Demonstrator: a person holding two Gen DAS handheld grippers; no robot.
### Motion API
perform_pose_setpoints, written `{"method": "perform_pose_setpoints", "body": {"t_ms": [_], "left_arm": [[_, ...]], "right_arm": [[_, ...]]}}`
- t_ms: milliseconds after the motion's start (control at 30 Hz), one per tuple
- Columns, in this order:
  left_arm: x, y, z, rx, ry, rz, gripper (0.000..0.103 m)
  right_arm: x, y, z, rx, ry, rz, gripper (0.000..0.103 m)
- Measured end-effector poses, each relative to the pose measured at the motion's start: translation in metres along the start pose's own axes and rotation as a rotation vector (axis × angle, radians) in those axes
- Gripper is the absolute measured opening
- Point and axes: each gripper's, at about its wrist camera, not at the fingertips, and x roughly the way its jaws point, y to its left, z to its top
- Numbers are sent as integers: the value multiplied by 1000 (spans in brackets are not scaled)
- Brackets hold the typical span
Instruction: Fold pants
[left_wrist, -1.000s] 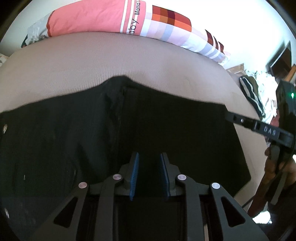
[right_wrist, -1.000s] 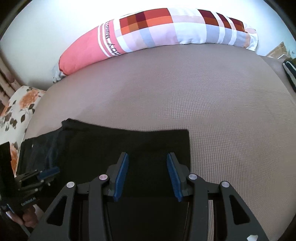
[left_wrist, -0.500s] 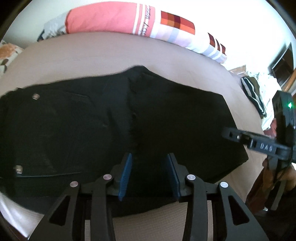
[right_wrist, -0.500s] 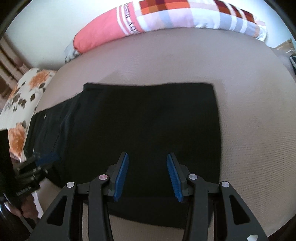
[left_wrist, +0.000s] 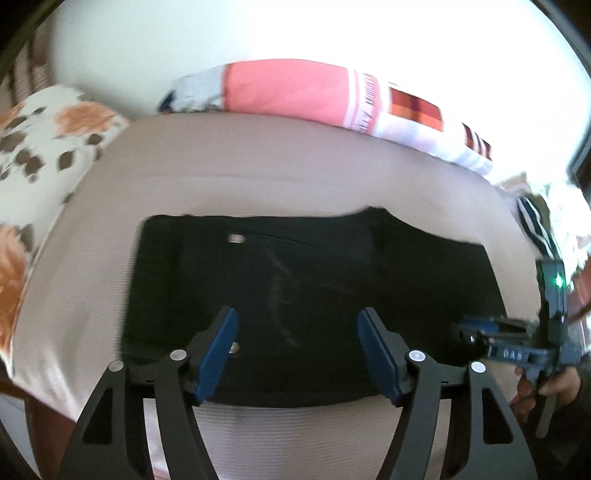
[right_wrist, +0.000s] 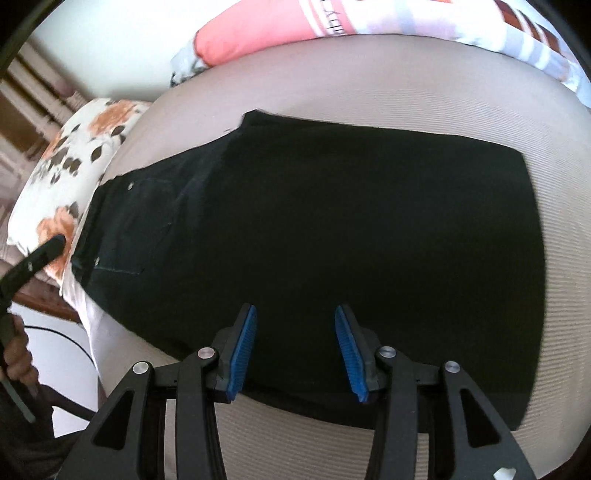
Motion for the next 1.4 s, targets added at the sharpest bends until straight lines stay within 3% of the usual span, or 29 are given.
{"method": "perform_pose_setpoints", "body": {"t_ms": [267,567,700,900,1233,1400], "left_arm": [[-3,62,7,-100,39,85,70],[5,119,11,-164,70,58,70],[23,148,12,-255,112,-67,70],[52,179,19,-313,184,-205,70],[100,207,34,-316,304,-425,70],[112,203,46,-245,367,-502,70]], "right_arm": [[16,34,5,-47,37,41,43],[30,58,17,-50,66,61,45],[33,64,24,-28,76,93,46],[23,64,35,29,42,141,47],[3,62,59,83,-1,93,51],[4,71,67,94,-12,86,51]]}}
